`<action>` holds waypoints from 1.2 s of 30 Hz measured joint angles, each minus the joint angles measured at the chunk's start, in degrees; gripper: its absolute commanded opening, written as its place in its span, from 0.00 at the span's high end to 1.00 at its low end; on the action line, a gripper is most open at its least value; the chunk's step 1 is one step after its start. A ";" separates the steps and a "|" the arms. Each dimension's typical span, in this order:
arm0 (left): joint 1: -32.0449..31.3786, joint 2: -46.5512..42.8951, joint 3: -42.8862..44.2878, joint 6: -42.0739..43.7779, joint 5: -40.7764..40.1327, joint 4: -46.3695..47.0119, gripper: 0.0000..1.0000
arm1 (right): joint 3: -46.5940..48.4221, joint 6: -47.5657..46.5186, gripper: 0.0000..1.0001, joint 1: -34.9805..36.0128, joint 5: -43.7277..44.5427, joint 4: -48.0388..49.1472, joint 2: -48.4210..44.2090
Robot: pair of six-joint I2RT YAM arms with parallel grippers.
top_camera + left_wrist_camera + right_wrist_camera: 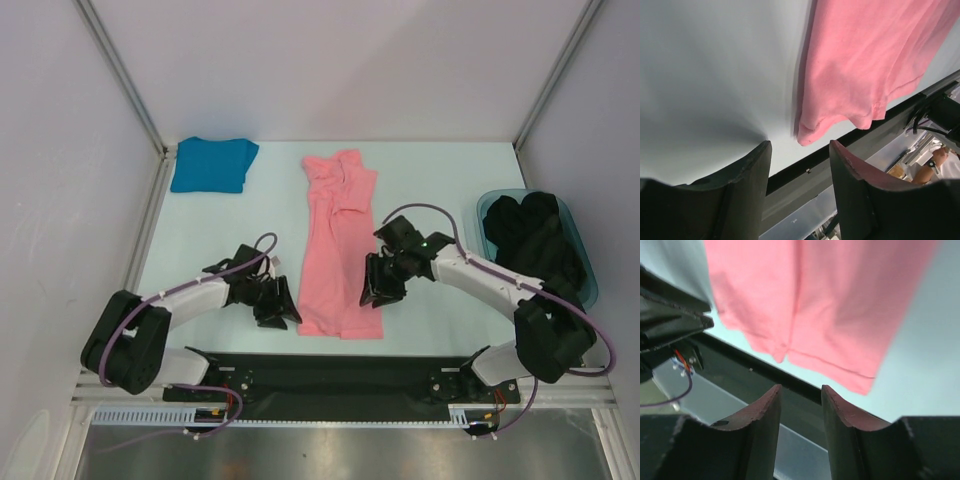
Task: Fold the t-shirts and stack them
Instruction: Fold the tshirt
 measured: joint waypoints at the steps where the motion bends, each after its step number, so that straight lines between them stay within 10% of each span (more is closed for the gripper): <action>1: -0.13 0.66 -0.11 -0.31 0.04 0.57 0.46 | -0.39 -0.59 0.57 -1.40 0.35 -0.44 -0.90; 16: -4.31 5.25 -0.24 -5.18 2.01 5.35 0.57 | -5.49 -2.71 0.66 -4.46 4.57 1.07 2.54; 23: -4.96 6.32 -2.10 -6.67 2.80 6.69 1.00 | -6.99 -2.71 0.77 -4.46 4.70 3.08 4.72; 36: -9.57 -3.26 -7.63 -11.17 -1.25 3.13 0.92 | -7.02 -2.69 0.83 0.52 6.43 3.02 1.46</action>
